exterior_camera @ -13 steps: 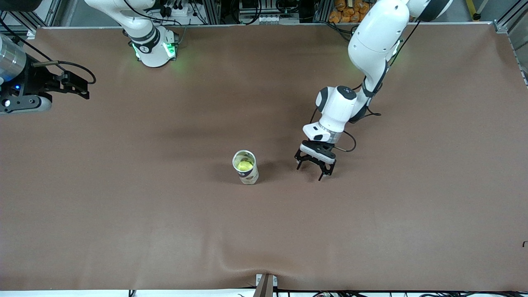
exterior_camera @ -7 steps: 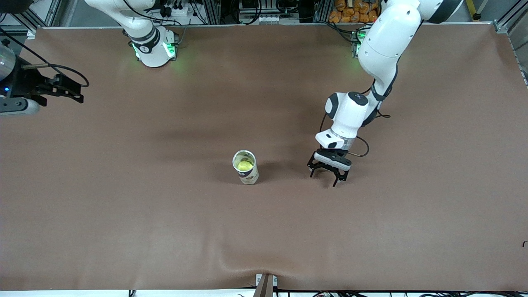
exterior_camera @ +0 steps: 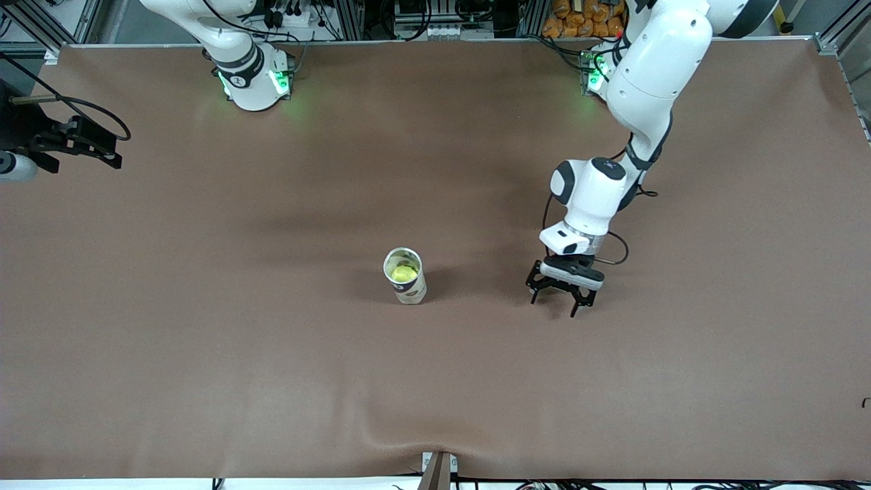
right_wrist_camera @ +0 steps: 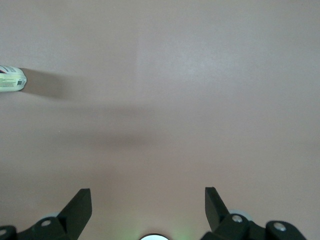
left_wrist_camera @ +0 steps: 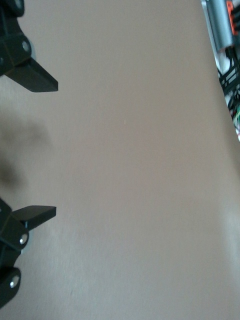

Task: Insert tennis ball vertically with right arm

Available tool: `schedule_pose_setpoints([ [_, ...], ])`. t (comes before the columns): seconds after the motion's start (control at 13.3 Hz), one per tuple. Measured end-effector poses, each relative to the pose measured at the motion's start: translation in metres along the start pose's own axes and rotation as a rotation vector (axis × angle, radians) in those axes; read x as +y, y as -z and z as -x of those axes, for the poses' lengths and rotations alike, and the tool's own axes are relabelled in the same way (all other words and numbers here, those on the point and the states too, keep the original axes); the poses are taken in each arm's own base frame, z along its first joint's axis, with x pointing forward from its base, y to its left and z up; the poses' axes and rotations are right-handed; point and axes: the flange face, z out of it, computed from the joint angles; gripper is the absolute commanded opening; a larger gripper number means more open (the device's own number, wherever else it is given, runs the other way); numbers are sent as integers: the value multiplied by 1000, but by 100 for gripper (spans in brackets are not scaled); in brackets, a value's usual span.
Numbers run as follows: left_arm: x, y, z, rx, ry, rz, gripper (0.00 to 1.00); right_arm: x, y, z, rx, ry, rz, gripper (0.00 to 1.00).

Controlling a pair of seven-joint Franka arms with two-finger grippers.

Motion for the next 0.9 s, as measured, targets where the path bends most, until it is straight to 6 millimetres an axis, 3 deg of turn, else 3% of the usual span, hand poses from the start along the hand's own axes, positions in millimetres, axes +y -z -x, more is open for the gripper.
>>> schedule_pose_setpoints([
  [0.38,-75,15,-21,43,90,-85,100,9,0,0,4,-15,0,100],
  [0.6,-108,20,-31,43,133,-108,100,8,0,0,3,-15,0,100],
  [0.9,-140,36,-88,-9,183,-31,100,6,0,0,4,-11,1,100],
])
